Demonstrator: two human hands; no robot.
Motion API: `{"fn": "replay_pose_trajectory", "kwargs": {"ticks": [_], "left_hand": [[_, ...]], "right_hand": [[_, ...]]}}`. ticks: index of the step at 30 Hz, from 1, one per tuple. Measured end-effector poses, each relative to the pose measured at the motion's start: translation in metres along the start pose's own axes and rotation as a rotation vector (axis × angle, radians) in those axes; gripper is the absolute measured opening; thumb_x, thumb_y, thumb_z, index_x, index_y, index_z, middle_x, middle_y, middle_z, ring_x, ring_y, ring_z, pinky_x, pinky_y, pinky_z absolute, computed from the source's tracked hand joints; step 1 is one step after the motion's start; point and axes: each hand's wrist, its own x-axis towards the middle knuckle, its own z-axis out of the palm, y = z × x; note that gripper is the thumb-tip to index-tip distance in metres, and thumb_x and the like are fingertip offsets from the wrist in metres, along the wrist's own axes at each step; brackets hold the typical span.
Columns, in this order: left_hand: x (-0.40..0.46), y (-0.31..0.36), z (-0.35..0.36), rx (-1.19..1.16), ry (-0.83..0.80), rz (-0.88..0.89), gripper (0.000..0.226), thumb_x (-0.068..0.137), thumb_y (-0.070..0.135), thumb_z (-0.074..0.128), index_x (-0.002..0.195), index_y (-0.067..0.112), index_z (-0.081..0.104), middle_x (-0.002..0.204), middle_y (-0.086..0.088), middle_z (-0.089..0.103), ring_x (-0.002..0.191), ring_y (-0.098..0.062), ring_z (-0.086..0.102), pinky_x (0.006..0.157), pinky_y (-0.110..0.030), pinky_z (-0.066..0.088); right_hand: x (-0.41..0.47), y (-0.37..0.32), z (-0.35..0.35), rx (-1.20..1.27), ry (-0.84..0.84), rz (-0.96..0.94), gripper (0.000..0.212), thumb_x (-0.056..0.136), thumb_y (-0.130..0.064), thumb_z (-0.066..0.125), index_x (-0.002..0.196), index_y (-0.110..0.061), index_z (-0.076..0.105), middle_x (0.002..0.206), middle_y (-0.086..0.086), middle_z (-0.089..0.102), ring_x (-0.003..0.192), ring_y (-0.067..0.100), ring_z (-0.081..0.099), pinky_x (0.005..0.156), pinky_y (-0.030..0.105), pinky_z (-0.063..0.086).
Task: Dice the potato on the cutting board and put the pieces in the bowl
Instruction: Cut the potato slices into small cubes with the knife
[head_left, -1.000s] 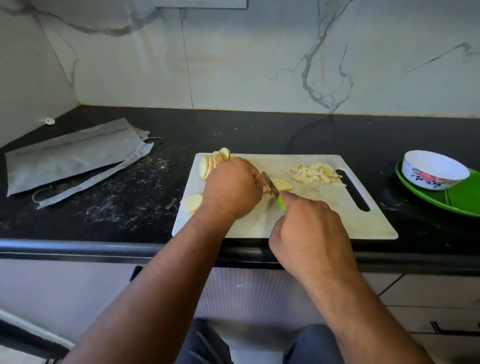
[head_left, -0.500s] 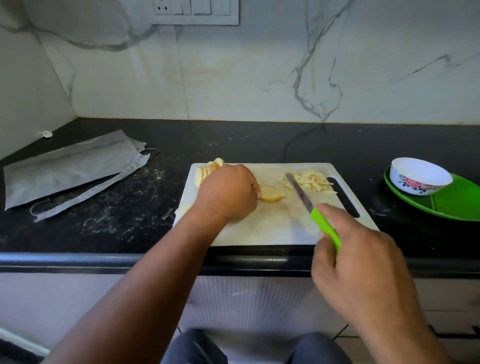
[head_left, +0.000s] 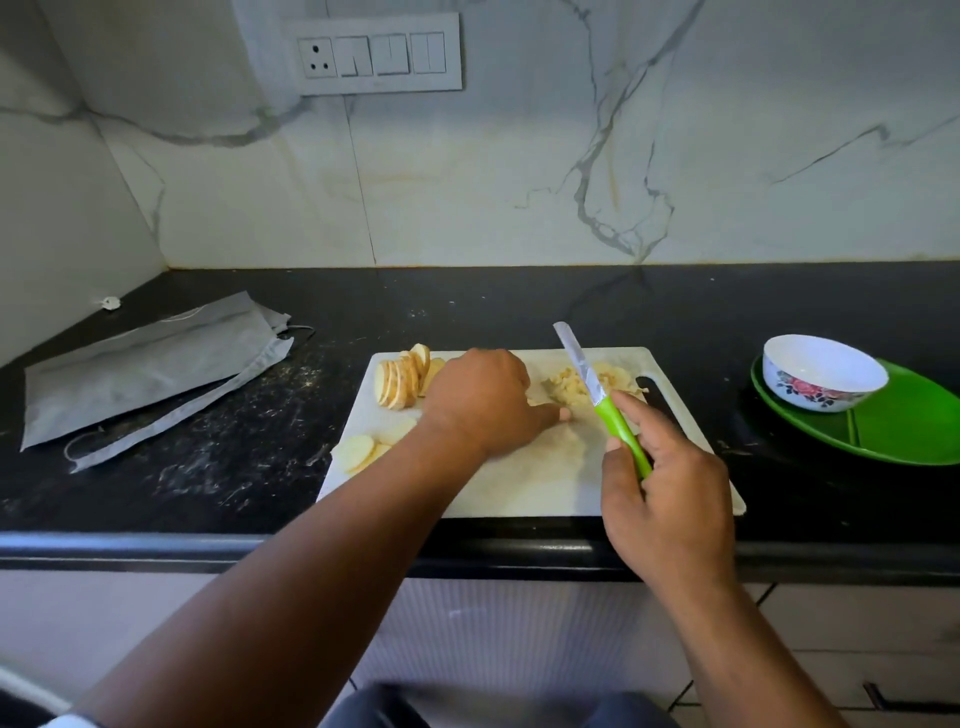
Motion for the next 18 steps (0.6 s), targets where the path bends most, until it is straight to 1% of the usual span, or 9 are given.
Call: {"fn": "replay_pose_trajectory", "kwargs": {"ticks": [2,5,8,11,13,15,16,18], "left_hand": [[0.001,0.007,0.004,0.026,0.03,-0.026,0.056,0.086,0.075,0.061,0.107,0.026,0.076,0.099,0.005,0.073,0.09,-0.017,0.068,0.078,-0.034,0.06],[0.005,0.013,0.007,0.024,0.033,-0.041,0.035,0.089,0.058,0.063,0.101,0.028,0.077,0.092,0.006,0.071,0.083,-0.018,0.067,0.068,-0.029,0.055],[0.007,0.015,0.01,0.032,0.034,-0.005,0.025,0.087,0.044,0.061,0.098,0.029,0.078,0.091,0.007,0.072,0.079,-0.017,0.067,0.068,-0.028,0.058],[0.006,0.006,0.004,-0.014,-0.026,0.146,0.025,0.088,0.039,0.061,0.104,0.034,0.08,0.097,0.012,0.075,0.086,-0.011,0.067,0.077,-0.03,0.061],[0.006,-0.005,-0.007,-0.085,-0.141,0.311,0.024,0.088,0.033,0.067,0.108,0.035,0.08,0.106,0.016,0.074,0.095,-0.003,0.065,0.089,-0.028,0.058],[0.007,-0.017,-0.017,-0.177,-0.268,0.44,0.026,0.087,0.023,0.074,0.11,0.033,0.08,0.114,0.017,0.073,0.105,-0.001,0.064,0.099,-0.025,0.053],[0.006,-0.024,-0.02,-0.225,-0.283,0.471,0.03,0.085,0.019,0.077,0.112,0.031,0.08,0.118,0.016,0.072,0.11,-0.001,0.064,0.102,-0.024,0.05],[0.003,-0.035,-0.022,-0.285,-0.204,0.484,0.042,0.082,0.023,0.081,0.122,0.032,0.075,0.128,0.014,0.07,0.117,-0.002,0.062,0.105,-0.022,0.047]], "right_hand": [[0.0,0.0,0.0,0.013,-0.014,-0.009,0.047,0.093,-0.018,0.059,0.139,-0.024,0.056,0.104,-0.009,0.071,0.063,0.0,0.061,0.046,0.008,0.042],[0.001,0.001,0.0,0.024,-0.024,-0.013,0.047,0.093,-0.019,0.058,0.14,-0.025,0.055,0.105,-0.009,0.071,0.058,0.0,0.057,0.045,0.008,0.041],[0.001,0.004,-0.001,0.045,-0.027,-0.019,0.047,0.094,-0.02,0.057,0.14,-0.025,0.054,0.11,-0.01,0.07,0.063,0.001,0.059,0.046,0.008,0.042],[0.001,0.005,0.001,0.045,-0.025,-0.039,0.047,0.094,-0.021,0.058,0.14,-0.025,0.054,0.117,-0.008,0.069,0.069,0.004,0.062,0.048,0.007,0.042],[0.002,0.006,0.0,0.054,-0.016,-0.042,0.046,0.094,-0.021,0.058,0.14,-0.023,0.055,0.116,-0.007,0.069,0.067,0.002,0.06,0.048,0.006,0.041],[0.002,0.007,-0.002,0.062,-0.017,-0.039,0.046,0.094,-0.02,0.057,0.14,-0.022,0.055,0.113,-0.006,0.07,0.064,0.001,0.057,0.047,0.008,0.041],[0.002,0.007,-0.002,0.066,-0.021,-0.04,0.046,0.095,-0.02,0.057,0.14,-0.023,0.055,0.113,-0.006,0.07,0.063,0.001,0.057,0.047,0.008,0.041],[0.002,0.005,-0.004,0.062,-0.038,-0.037,0.046,0.095,-0.021,0.057,0.14,-0.024,0.055,0.115,-0.006,0.069,0.066,0.001,0.058,0.048,0.007,0.041]]}}
